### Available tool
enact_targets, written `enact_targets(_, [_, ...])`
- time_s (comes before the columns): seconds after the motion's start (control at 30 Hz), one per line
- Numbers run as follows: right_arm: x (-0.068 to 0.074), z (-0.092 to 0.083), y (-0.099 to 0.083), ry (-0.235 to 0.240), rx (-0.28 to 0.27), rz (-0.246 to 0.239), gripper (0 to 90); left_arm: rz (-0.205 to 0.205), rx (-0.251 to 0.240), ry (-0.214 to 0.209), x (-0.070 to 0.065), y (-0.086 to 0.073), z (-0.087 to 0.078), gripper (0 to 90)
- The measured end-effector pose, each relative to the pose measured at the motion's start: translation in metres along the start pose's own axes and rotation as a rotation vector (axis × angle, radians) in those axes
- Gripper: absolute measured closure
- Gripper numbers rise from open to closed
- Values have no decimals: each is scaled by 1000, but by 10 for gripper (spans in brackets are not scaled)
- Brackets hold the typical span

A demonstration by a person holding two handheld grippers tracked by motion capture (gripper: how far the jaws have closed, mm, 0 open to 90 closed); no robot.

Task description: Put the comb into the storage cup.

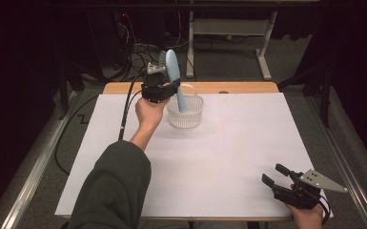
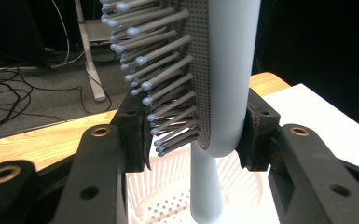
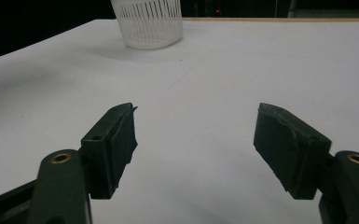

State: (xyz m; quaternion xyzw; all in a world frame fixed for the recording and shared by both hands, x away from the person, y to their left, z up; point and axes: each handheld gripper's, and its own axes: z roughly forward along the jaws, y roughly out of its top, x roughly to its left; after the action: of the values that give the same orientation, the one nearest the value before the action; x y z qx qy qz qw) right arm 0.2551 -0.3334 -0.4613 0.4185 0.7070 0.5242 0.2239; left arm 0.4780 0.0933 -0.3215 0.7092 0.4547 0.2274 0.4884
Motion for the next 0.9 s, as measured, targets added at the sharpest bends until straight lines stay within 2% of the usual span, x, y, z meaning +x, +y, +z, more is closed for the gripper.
enact_targets(0.23, [0,0,0,3,1,0,302,7,23,8,-3,-5,10,535])
enact_targets(0.37, [1,0,0,1,5,-9,302,29,37,14,-7,-7,14,534])
enact_targets(0.9, [1,0,0,3,2,-12,302,27,63,5,-17,-19,30,528])
